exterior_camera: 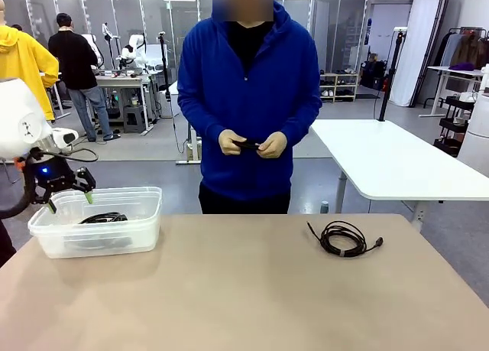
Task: Organize and store the cables.
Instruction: Place the Power Cable into the Organizing box, then place the USB Extension Cable into the Organizing box.
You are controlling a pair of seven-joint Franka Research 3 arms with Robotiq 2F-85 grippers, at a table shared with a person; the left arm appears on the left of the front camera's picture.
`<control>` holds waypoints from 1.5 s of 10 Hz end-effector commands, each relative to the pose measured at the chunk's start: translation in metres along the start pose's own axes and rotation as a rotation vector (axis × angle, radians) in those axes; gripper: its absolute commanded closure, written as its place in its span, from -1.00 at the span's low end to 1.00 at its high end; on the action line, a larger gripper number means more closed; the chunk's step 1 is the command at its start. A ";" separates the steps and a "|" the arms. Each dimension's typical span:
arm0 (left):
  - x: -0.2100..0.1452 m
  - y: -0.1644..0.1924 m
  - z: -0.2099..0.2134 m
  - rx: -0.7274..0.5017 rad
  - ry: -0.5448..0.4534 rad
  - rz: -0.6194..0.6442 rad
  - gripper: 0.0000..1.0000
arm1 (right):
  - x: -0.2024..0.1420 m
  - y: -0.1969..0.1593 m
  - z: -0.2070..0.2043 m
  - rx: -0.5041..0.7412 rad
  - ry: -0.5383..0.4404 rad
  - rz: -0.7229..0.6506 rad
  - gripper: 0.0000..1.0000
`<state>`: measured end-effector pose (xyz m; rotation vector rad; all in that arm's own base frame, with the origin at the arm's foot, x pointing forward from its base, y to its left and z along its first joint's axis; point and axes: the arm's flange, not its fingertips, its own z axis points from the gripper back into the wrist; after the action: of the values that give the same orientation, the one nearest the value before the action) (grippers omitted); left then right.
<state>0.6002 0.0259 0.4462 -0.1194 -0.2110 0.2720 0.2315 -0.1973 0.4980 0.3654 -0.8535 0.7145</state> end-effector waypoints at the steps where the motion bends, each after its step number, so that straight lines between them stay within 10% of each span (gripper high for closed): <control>1: -0.010 0.005 0.006 0.001 0.005 -0.046 -1.00 | -0.001 0.000 0.002 0.008 -0.002 0.015 -1.00; 15: -0.003 -0.001 0.009 -0.002 -0.002 -0.027 -1.00 | -0.001 0.000 0.002 0.008 -0.002 0.015 -1.00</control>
<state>0.5934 0.0250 0.4541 -0.1188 -0.2089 0.2424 0.2315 -0.1973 0.4980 0.3654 -0.8540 0.7148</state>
